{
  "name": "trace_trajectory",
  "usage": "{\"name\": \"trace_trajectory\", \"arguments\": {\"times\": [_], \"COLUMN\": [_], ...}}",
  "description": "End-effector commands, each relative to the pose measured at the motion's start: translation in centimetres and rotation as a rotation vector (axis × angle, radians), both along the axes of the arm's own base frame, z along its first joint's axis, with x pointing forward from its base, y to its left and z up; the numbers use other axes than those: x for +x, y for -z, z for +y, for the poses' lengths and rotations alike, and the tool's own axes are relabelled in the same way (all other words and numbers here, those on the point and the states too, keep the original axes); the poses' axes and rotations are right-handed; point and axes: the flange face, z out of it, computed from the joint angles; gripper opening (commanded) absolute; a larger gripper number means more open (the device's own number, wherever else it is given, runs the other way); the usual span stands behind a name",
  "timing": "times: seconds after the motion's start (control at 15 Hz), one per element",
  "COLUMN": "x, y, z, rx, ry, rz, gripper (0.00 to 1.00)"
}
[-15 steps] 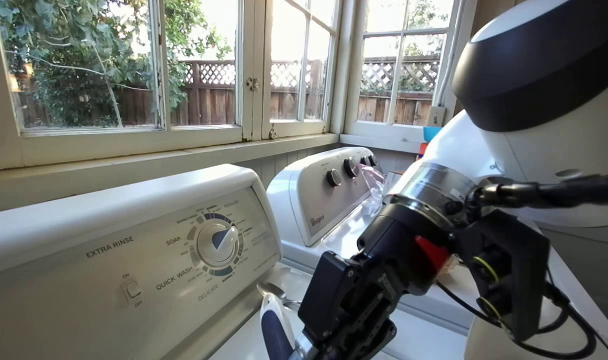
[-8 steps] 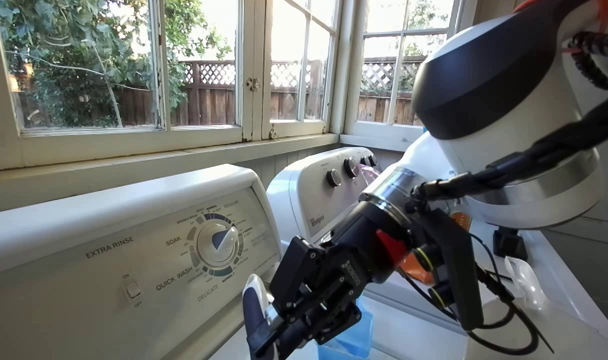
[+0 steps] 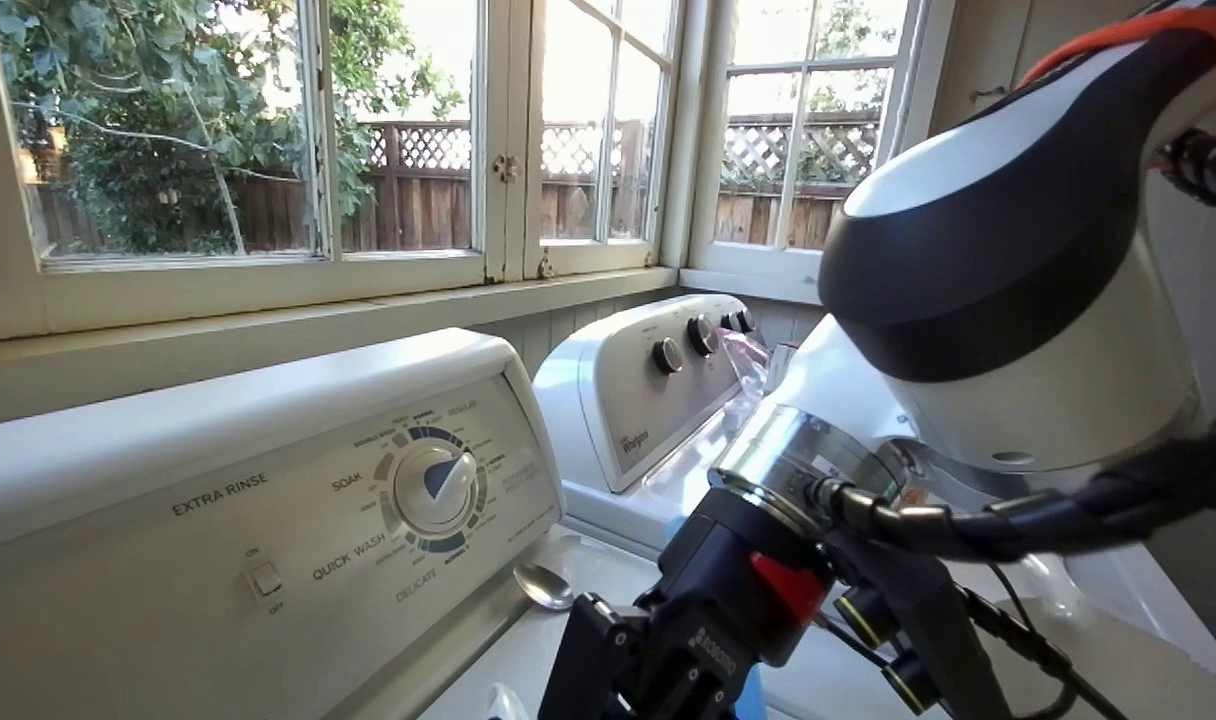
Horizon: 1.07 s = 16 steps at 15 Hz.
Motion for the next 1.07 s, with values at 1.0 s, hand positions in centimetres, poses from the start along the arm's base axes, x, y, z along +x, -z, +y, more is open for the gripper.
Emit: {"name": "trace_trajectory", "arguments": {"times": [1.0], "x": [-2.6], "y": [-1.9], "z": [-0.5], "rx": [-0.093], "ry": [-0.106], "rz": [0.037], "gripper": [0.07]}}
